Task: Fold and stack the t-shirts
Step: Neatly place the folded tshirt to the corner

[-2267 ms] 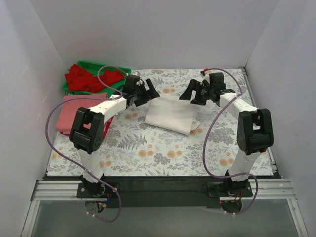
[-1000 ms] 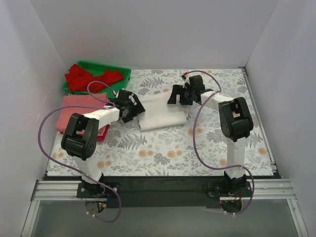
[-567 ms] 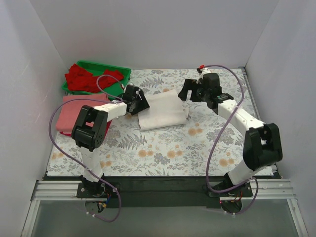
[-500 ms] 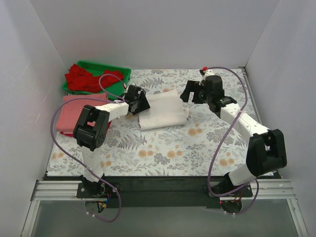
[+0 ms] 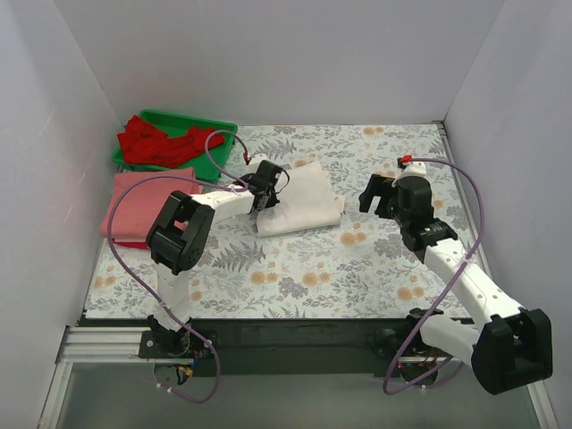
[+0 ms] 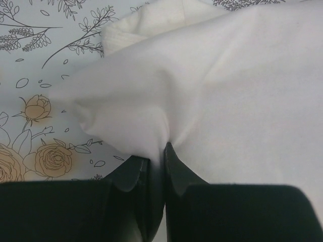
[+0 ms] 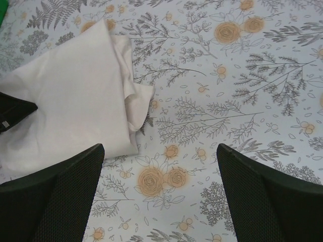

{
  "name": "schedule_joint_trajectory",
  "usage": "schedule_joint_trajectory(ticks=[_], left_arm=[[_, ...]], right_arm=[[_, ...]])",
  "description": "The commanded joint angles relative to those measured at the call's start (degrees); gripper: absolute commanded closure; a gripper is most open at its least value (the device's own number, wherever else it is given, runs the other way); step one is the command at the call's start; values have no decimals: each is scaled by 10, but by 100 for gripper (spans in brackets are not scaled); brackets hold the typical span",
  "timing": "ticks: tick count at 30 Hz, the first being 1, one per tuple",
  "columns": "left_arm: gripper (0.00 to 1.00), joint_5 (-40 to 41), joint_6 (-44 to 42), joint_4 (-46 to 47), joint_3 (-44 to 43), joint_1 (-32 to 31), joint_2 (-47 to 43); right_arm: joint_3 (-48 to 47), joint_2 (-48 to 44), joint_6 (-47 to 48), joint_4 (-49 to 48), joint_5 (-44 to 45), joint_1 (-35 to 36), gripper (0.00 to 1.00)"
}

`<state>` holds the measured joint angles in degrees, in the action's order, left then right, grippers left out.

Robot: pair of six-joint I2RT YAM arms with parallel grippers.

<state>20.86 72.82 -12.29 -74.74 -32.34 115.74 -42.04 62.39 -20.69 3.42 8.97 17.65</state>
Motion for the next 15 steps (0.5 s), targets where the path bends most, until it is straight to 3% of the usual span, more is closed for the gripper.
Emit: schedule_joint_trajectory(ticks=[1,6,15], left_arm=[[100,18,-26,-73,13,-4,26],[100,95,-94,-42,37,-5,-36],[100,124,-274,-18,143,-4,-209]], right_arm=[[24,-47,15,-18,52,-6,2],[44,-64,33,-21,88,-13,2],[87,-58,24,-53,78,-25,2]])
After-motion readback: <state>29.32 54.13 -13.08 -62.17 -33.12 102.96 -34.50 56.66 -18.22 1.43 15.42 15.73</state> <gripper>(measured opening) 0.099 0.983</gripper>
